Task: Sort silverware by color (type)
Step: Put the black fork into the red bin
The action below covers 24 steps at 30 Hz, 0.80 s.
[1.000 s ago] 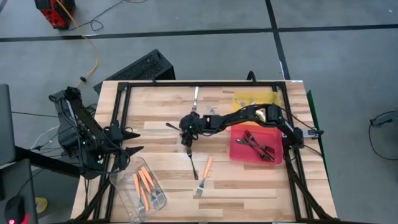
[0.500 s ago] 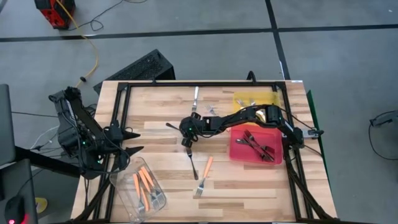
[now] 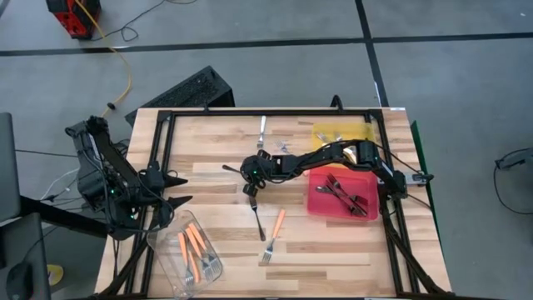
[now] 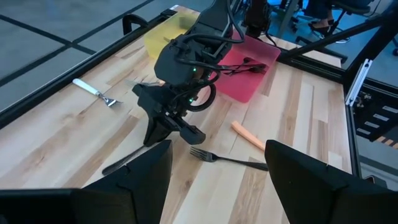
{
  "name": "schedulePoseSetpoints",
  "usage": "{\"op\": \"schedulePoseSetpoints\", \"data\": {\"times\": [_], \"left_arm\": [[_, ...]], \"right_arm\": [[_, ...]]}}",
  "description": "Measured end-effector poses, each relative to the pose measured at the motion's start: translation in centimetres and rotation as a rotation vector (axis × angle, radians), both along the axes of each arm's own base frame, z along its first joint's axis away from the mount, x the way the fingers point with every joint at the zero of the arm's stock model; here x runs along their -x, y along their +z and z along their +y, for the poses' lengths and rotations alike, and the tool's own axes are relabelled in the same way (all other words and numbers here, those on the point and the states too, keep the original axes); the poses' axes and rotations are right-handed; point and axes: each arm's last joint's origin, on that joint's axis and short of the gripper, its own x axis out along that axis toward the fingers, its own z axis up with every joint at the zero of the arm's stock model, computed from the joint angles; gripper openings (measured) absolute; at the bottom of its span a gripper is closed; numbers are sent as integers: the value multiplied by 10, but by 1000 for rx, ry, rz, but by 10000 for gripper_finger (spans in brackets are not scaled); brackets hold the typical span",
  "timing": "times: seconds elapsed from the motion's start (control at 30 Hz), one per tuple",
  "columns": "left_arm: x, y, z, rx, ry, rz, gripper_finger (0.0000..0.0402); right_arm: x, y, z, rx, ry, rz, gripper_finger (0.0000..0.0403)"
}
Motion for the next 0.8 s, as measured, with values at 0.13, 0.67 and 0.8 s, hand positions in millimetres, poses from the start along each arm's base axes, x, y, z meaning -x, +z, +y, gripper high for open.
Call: {"op": "schedulePoseSetpoints", "data": {"times": [0.13,0.67,0.8], "left_arm": [[0,0,0,0,0,0,242],[0,0,0,18,5,0,242],[0,0,0,20,5,1,242]], "right_arm": [[0,1,0,-1,-1,-4,20],[-17,31,-1,14,16,-52,20],[-24,46,1,26,67,-65,20]]}}
